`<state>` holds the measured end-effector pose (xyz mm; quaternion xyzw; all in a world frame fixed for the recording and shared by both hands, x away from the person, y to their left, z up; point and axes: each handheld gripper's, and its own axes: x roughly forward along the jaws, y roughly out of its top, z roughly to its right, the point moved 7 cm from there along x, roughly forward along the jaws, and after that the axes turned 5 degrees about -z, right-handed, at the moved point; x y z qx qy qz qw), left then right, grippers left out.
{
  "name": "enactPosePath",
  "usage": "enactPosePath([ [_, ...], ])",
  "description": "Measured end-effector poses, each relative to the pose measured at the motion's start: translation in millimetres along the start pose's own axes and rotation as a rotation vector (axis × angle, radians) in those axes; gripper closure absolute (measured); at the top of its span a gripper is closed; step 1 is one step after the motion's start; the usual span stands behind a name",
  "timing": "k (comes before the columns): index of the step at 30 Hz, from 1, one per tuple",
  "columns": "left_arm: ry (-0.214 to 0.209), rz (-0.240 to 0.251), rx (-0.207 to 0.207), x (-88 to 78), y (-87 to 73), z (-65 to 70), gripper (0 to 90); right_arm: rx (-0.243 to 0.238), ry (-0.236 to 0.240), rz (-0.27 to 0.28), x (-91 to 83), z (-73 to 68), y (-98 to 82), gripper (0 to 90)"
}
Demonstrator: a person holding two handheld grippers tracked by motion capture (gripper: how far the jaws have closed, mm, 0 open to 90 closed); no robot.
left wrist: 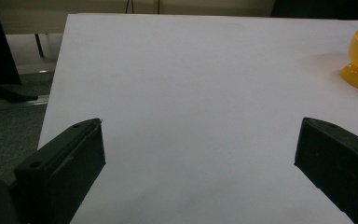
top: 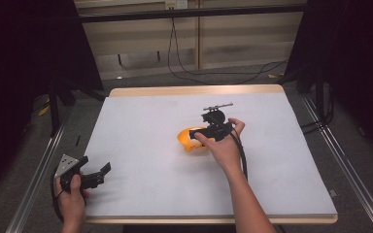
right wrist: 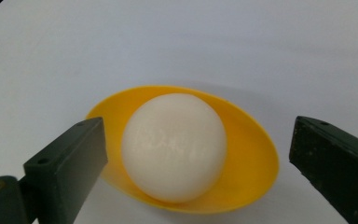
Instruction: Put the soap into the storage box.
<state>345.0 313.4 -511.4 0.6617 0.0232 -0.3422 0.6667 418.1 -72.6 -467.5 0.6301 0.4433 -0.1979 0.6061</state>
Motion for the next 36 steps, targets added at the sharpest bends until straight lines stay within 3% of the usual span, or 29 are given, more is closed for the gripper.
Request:
enactPosePath([
  [14, 0.002, 0.001, 0.000, 0.1, 0.1, 0.3, 1.4, 0.024, -0.007, 0.058, -25.4, 30.7, -13.9, 0.2],
  [36, 0.000, 0.002, 0.001, 0.2, 0.0, 0.9, 1.4, 0.101, -0.062, 0.068, -49.4, 93.8, -56.2, 0.0],
])
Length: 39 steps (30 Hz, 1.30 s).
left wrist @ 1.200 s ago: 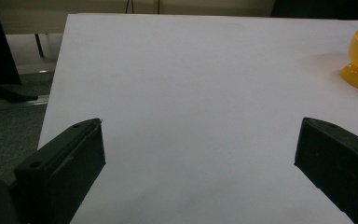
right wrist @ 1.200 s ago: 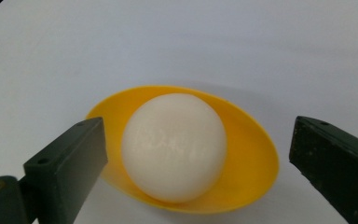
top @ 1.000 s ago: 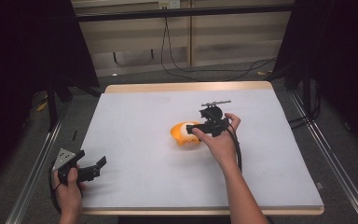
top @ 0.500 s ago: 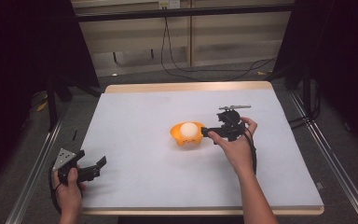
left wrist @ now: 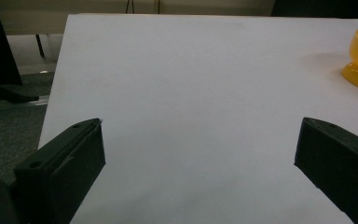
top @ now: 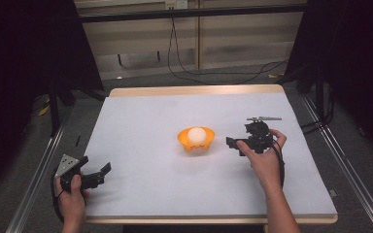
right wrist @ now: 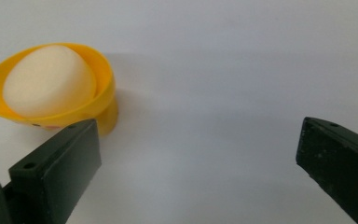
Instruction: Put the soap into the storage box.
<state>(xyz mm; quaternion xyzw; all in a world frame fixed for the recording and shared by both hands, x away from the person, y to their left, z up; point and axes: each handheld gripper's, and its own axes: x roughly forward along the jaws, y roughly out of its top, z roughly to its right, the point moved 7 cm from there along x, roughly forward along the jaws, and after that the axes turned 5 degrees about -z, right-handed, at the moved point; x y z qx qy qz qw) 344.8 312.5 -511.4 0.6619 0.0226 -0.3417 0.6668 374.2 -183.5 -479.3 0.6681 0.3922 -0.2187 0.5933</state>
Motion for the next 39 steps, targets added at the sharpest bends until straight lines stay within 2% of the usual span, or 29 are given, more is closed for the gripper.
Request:
enactPosePath([
  [8, 0.005, 0.001, 0.003, 0.1, 0.0, -0.1, 1.4, 0.021, -0.016, 0.009, -5.3, 22.4, -14.1, 0.0],
  [29, 0.008, 0.000, 0.007, -0.3, 0.0, -0.9, 1.3, 0.063, -0.045, 0.020, -17.0, 63.8, -48.5, 0.0],
  [39, 0.009, 0.000, 0.007, -0.3, 0.0, -0.9, 1.3, 0.091, -0.074, 0.023, -25.9, 87.1, -65.9, 0.0],
])
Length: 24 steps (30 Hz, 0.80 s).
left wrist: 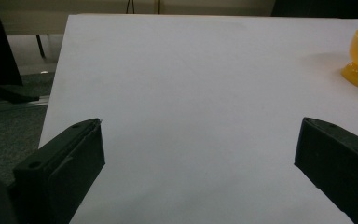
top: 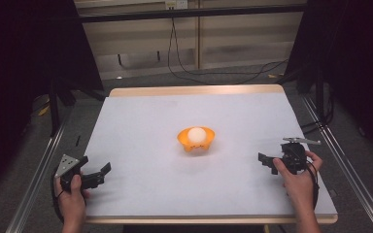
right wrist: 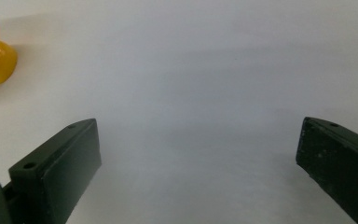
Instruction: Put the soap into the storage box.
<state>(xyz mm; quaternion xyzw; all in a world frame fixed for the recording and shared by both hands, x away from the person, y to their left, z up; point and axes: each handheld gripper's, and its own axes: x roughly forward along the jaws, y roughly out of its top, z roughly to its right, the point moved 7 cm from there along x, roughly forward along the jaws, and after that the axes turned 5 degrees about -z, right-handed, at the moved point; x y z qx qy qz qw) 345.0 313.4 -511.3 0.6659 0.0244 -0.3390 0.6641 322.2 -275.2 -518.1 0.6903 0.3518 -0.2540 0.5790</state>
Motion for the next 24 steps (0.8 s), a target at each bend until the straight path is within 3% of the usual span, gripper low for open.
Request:
enactPosePath([
  [20, -0.003, 0.007, -0.007, -0.1, 0.3, 0.3, 0.9, 0.029, -0.034, 0.037, -26.4, 50.3, -21.3, 0.0],
  [24, -0.002, 0.007, -0.006, -0.2, 0.3, 0.2, 0.9, 0.029, -0.033, 0.040, -28.6, 53.9, -22.5, 0.0],
])
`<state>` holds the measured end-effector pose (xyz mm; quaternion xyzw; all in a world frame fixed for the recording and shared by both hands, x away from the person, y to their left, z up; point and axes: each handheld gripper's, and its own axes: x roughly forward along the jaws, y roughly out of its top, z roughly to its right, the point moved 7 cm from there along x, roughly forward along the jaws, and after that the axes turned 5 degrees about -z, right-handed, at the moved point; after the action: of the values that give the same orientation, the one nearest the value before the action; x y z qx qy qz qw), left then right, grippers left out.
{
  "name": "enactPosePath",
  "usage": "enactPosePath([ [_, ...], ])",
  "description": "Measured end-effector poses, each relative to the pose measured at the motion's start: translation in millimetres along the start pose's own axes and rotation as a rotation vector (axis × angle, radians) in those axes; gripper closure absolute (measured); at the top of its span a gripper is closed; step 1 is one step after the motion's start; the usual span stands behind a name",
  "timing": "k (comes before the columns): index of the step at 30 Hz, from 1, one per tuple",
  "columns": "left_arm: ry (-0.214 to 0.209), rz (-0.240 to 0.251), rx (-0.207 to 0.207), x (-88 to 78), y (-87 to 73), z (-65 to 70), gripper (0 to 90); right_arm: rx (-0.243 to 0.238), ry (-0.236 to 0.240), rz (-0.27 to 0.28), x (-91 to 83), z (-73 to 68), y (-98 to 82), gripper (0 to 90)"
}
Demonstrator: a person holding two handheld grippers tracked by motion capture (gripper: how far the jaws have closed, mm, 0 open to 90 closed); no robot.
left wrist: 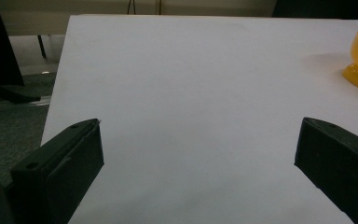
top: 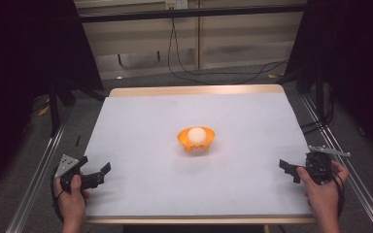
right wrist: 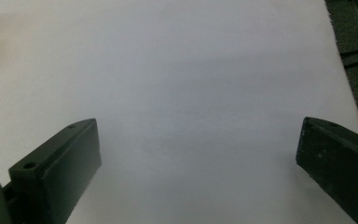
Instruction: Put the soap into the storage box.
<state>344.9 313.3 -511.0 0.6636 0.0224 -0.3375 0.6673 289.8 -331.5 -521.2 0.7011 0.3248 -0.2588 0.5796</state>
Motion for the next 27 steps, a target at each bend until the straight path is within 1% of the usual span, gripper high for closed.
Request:
enactPosePath([
  [1, 0.000, 0.000, 0.000, 0.0, 0.0, 0.0, 0.9, -0.013, -0.011, 0.004, -3.5, 6.0, -1.6, 0.0],
  [4, 0.001, 0.001, 0.000, 0.2, 0.1, 0.2, 0.9, -0.008, -0.014, 0.012, -7.0, 13.2, -4.2, 0.0],
  [7, 0.001, -0.001, 0.000, 0.2, 0.0, 0.2, 0.9, 0.000, -0.007, 0.026, -11.0, 19.5, -6.2, 0.0],
  [11, 0.002, 0.003, -0.002, 0.2, 0.1, 0.6, 0.9, -0.003, 0.004, 0.032, -11.5, 27.0, -8.7, 0.0],
  [14, 0.003, 0.002, 0.008, -0.1, 0.0, 0.6, 1.0, -0.010, 0.001, 0.045, -9.4, 28.1, -11.8, 0.0],
  [15, 0.003, 0.002, 0.008, -0.1, 0.0, 0.6, 1.0, -0.011, -0.003, 0.060, -10.1, 27.2, -12.0, 0.0],
  [18, 0.004, 0.002, 0.007, 0.1, 0.0, 0.7, 1.0, -0.011, 0.013, 0.105, -13.1, 25.7, -13.2, 0.0],
  [19, 0.004, 0.001, 0.007, 0.1, -0.1, 0.7, 1.0, -0.007, 0.021, 0.109, -13.3, 25.7, -13.3, 0.0],
  [20, 0.005, 0.001, 0.007, 0.0, -0.1, 0.6, 1.0, 0.000, 0.028, 0.101, -12.7, 26.2, -13.7, 0.0],
  [22, 0.011, 0.004, 0.007, 0.0, 0.0, 0.6, 1.0, 0.006, 0.031, 0.096, -11.6, 27.3, -15.0, 0.0],
  [24, 0.014, 0.005, 0.009, -0.2, 0.0, 0.6, 1.0, 0.005, 0.027, 0.107, -12.6, 26.6, -15.5, 0.0],
  [25, 0.012, 0.005, 0.007, -0.2, -0.1, 1.0, 1.1, -0.003, 0.028, 0.111, -12.7, 26.0, -15.6, 0.0],
  [27, 0.014, 0.005, 0.012, -0.7, -0.2, 0.8, 1.1, -0.012, 0.024, 0.108, -12.4, 25.1, -16.4, 0.0],
])
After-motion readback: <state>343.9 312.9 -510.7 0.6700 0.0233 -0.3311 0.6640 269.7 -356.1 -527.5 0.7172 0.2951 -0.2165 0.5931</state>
